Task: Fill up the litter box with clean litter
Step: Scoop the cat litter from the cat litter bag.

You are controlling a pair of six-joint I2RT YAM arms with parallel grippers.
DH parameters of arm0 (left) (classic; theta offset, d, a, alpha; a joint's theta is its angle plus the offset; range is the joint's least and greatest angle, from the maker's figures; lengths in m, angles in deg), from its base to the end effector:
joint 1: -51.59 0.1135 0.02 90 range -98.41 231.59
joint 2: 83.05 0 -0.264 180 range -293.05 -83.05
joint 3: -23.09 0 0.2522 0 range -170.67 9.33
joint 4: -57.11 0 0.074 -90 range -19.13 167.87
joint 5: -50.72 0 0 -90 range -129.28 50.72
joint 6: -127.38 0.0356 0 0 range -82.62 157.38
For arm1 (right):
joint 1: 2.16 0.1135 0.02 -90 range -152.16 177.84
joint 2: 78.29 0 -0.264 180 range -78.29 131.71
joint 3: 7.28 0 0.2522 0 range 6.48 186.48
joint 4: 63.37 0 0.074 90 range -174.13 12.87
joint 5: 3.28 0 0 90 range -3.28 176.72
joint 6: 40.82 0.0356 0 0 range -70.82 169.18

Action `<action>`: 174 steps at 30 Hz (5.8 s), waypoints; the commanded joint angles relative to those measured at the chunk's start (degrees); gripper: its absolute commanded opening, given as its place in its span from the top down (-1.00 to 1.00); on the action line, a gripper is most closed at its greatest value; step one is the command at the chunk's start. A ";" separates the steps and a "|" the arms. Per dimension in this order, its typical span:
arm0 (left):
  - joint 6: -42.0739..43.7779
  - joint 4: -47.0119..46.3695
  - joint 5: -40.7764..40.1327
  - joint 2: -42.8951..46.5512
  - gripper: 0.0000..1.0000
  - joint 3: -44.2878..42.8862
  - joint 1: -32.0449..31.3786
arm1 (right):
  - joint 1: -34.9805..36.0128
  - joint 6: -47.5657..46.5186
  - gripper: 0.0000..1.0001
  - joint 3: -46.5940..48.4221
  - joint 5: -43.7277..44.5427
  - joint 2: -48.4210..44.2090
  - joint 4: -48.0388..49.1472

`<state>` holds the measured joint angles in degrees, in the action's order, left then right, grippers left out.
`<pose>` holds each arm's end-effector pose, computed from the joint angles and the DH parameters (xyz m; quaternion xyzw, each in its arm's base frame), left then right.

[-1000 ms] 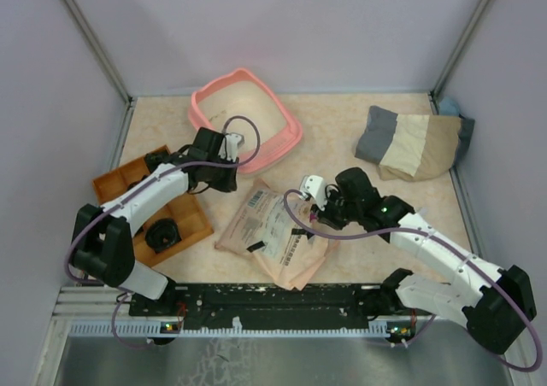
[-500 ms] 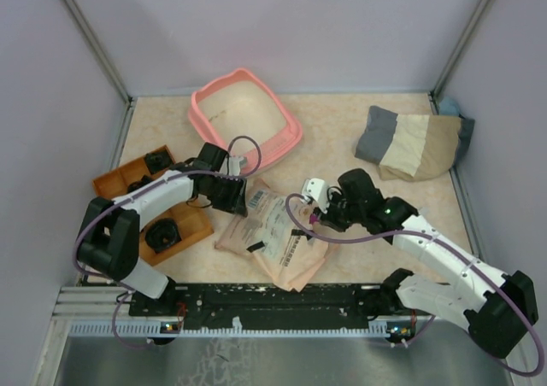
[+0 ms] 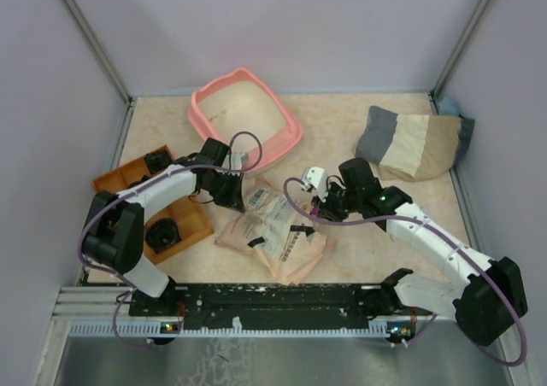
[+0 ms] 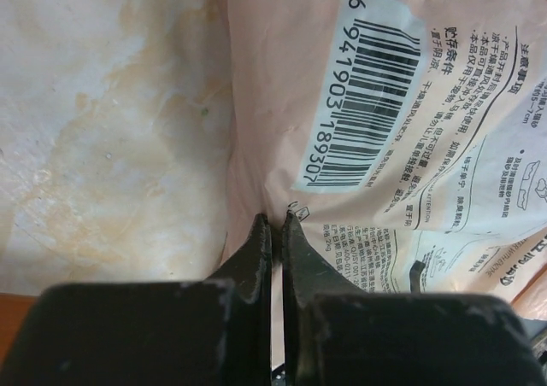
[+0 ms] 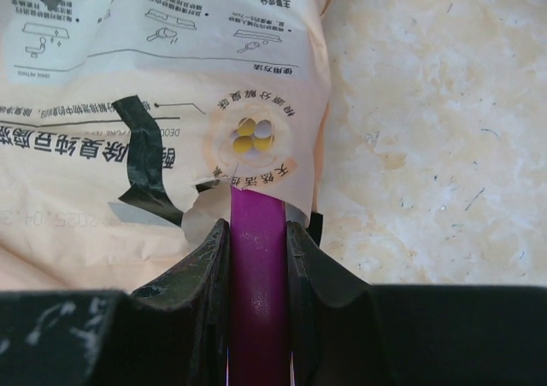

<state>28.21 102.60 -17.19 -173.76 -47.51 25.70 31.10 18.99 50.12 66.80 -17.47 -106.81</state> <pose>0.2679 -0.1449 0.1933 0.1795 0.9432 -0.2410 0.1414 0.1744 0.1289 0.2505 -0.5357 0.7457 0.1705 0.3577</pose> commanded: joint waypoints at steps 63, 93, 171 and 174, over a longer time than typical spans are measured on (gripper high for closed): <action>-4.26 -12.16 6.00 21.44 -0.31 8.72 -0.72 | -2.09 2.30 1.00 4.01 2.45 8.89 5.58; 15.37 -39.98 -45.28 20.72 -0.38 18.25 -60.73 | -6.27 11.14 1.00 -2.73 -0.05 -2.55 8.69; 26.43 -44.38 -71.37 19.35 1.00 16.60 -53.04 | -8.73 9.52 1.00 -2.45 2.27 -9.22 -1.81; 27.11 -43.83 -72.20 20.59 1.00 16.59 -52.29 | -8.73 9.81 1.00 -2.53 2.52 -9.62 -2.51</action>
<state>52.89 60.22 -85.27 -156.39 -29.11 -28.42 22.92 28.63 47.32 69.57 -25.12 -110.65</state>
